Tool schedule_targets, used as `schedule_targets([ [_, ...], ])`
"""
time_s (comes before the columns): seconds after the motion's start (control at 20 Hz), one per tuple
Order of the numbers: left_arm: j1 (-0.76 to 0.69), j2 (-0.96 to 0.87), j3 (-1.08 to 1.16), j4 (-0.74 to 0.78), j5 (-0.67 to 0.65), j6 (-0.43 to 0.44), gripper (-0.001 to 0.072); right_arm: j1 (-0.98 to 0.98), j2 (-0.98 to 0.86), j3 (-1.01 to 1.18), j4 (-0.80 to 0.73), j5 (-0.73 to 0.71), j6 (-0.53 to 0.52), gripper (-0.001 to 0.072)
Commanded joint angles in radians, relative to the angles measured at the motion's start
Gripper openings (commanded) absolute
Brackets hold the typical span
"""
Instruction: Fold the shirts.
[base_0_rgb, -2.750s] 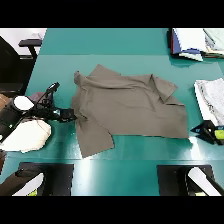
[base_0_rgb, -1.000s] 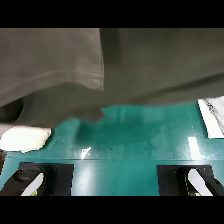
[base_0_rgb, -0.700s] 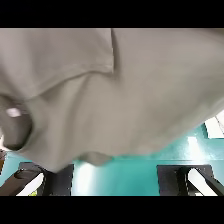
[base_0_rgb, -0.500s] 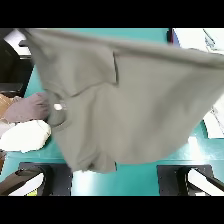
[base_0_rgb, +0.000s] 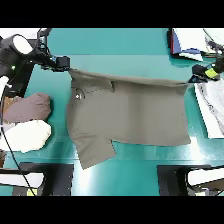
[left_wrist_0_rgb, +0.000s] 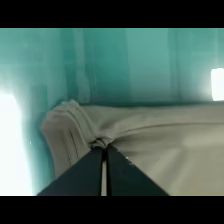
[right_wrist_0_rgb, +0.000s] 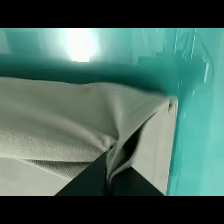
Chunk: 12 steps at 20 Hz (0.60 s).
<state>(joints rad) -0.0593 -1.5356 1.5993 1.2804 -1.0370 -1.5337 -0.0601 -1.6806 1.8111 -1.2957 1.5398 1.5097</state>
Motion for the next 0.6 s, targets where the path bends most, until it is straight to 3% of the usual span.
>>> schedule_targets([
  [0.0,0.024,-0.051,0.043,-0.01,0.056,0.023,0.0023,0.016,-0.124,0.157,-0.005,-0.016,-0.013,0.0015],
  [0.1,0.031,-0.05,0.066,-0.008,-0.064,0.024,0.0023,0.016,-0.126,0.175,-0.015,0.035,-0.041,0.0015],
  [0.25,0.028,-0.053,0.027,-0.029,-0.247,0.095,0.0023,0.016,-0.083,0.081,-0.018,0.055,-0.044,0.0015],
  [0.55,0.028,-0.053,-0.212,-0.083,-0.201,0.097,0.0025,0.016,0.082,-0.336,-0.008,-0.173,-0.043,0.0016],
])
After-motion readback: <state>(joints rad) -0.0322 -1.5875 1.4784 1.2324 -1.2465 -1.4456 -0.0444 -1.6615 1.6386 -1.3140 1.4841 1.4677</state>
